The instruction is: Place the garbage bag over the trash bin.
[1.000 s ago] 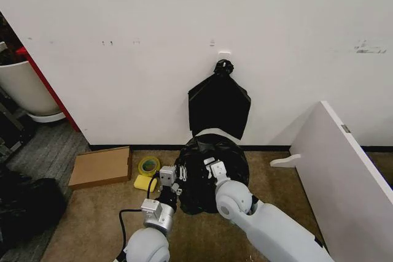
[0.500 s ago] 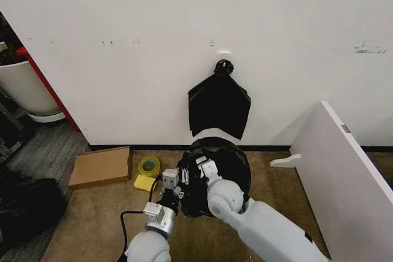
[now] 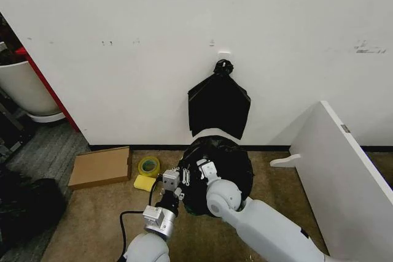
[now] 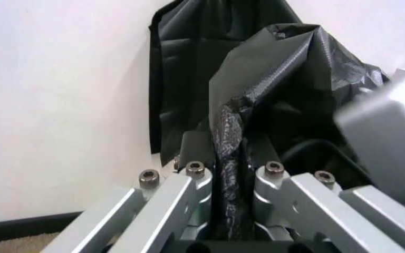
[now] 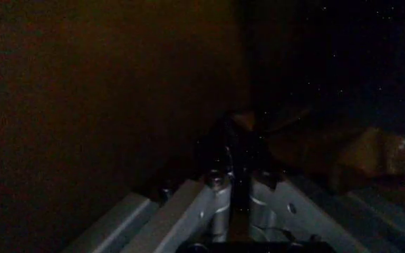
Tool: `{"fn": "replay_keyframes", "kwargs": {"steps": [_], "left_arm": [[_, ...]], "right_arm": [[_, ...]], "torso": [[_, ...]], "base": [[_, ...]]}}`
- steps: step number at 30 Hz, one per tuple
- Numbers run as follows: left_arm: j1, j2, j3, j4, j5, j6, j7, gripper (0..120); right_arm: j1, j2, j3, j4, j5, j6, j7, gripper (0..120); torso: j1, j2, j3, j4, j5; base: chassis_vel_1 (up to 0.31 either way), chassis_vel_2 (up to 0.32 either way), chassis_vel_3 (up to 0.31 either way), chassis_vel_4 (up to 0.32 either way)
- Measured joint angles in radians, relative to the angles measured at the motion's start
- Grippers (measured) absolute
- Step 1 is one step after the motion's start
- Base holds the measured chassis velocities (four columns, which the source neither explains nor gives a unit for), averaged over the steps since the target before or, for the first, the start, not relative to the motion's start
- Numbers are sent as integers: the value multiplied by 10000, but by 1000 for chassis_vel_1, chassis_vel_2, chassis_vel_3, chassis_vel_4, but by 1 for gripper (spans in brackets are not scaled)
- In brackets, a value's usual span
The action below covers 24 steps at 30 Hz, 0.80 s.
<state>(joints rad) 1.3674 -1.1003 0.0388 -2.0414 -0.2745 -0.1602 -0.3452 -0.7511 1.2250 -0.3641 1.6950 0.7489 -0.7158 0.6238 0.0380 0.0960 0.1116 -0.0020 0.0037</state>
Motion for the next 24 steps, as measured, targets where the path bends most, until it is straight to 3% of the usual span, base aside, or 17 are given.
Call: {"fn": "replay_keyframes", "kwargs": {"steps": [8, 17, 24], "left_arm": [[36, 34, -31, -33, 21, -139, 132, 4], [92, 26, 85, -73, 82, -183, 271, 4], [205, 42, 27, -162, 106, -257, 324, 4]], "right_arm": [[-208, -419, -109, 26, -234, -114, -347, 0], [-110, -18, -182, -9, -211, -49, -341, 0], [-217, -233, -91, -197, -245, 6, -364, 0]], "torso": [[0, 0, 0, -4, -1], [0, 0, 0, 0, 0], [0, 0, 0, -4, -1]], "base": [[0, 0, 0, 0], [0, 0, 0, 0], [0, 0, 0, 0]]}}
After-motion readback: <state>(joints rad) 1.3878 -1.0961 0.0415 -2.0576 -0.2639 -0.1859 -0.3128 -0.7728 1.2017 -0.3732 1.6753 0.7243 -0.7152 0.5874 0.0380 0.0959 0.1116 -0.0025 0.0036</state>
